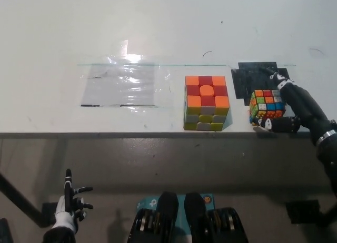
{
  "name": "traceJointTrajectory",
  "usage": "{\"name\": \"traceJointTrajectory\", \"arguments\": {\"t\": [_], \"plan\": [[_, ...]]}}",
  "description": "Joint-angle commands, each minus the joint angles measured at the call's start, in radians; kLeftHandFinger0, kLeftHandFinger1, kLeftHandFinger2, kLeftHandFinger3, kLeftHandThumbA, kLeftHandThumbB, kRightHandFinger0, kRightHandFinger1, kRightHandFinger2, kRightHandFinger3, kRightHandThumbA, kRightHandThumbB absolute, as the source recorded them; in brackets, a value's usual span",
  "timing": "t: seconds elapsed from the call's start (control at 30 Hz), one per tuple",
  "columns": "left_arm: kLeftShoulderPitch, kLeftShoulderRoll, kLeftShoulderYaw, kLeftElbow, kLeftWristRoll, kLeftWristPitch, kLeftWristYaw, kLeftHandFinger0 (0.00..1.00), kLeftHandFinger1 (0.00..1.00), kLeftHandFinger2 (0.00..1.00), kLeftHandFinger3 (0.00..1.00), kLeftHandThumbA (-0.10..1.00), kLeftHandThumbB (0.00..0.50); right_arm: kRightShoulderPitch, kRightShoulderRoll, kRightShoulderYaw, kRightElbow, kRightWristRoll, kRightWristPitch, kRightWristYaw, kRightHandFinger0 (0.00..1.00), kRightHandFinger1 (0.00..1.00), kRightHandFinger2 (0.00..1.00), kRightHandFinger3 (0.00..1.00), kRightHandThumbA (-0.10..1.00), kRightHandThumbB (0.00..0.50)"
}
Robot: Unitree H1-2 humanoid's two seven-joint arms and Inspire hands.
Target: The robot uses its right hand to pick up the small cube kept on the middle on the desk and place it on the bigger cube kept next to it
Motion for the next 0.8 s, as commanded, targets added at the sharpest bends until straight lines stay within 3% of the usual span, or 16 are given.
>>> {"name": "traceJointTrajectory", "arguments": {"t": [0.0,0.07,0.23,0.33,0.53,0.57,0.67,0.7,0.73,0.77], "plan": [[-0.048,0.026,-0.009,-0.009,0.002,-0.038,0.011,0.0,0.23,0.0,0.0,1.0,0.5,-0.056,-0.007,0.007,0.031,-0.031,-0.07,-0.017,1.0,1.0,1.0,1.0,0.83,0.447],[-0.051,0.026,-0.004,-0.008,-0.004,-0.029,0.01,0.01,0.24,0.02,0.02,1.0,0.5,-0.056,-0.002,0.018,0.066,-0.037,-0.074,-0.014,1.0,1.0,1.0,1.0,0.78,0.421],[-0.072,0.029,0.0,-0.007,-0.008,-0.019,0.013,0.01,0.23,0.02,0.03,1.0,0.5,-0.063,0.001,0.028,0.115,-0.045,-0.089,-0.013,1.0,1.0,1.0,1.0,0.81,0.451],[-0.075,0.03,-0.009,-0.008,0.003,-0.02,0.026,0.0,0.22,0.01,0.01,1.0,0.5,-0.06,0.001,0.039,0.128,-0.049,-0.095,-0.001,1.0,1.0,1.0,1.0,0.81,0.433],[-0.077,0.031,-0.008,-0.004,0.0,-0.027,0.023,0.0,0.23,0.03,0.0,1.0,0.5,-0.063,-0.008,0.066,0.146,-0.056,-0.109,0.033,1.0,1.0,1.0,1.0,0.77,0.364],[-0.076,0.032,-0.009,-0.005,0.001,-0.026,0.026,0.0,0.23,0.02,0.0,1.0,0.5,-0.063,-0.01,0.07,0.149,-0.057,-0.124,0.029,1.0,1.0,1.0,1.0,0.69,0.325],[-0.078,0.032,-0.011,-0.006,0.002,-0.028,0.025,0.0,0.26,0.04,0.01,1.0,0.5,-0.073,-0.017,0.086,0.159,-0.086,-0.16,0.009,1.0,1.0,1.0,1.0,0.62,0.251],[-0.078,0.033,-0.014,-0.006,0.006,-0.036,0.026,0.0,0.26,0.04,0.01,1.0,0.5,-0.076,-0.018,0.088,0.158,-0.092,-0.159,0.007,0.8,0.94,1.0,1.0,0.58,0.23],[-0.077,0.033,-0.014,-0.006,0.005,-0.037,0.024,0.01,0.27,0.05,0.02,1.0,0.5,-0.076,-0.017,0.087,0.153,-0.092,-0.154,0.009,0.68,0.78,1.0,1.0,0.53,0.162],[-0.078,0.033,-0.014,-0.007,0.004,-0.037,0.02,0.01,0.27,0.05,0.02,1.0,0.5,-0.076,-0.016,0.084,0.145,-0.091,-0.146,0.012,0.64,0.73,1.0,1.0,0.5,0.168]]}}
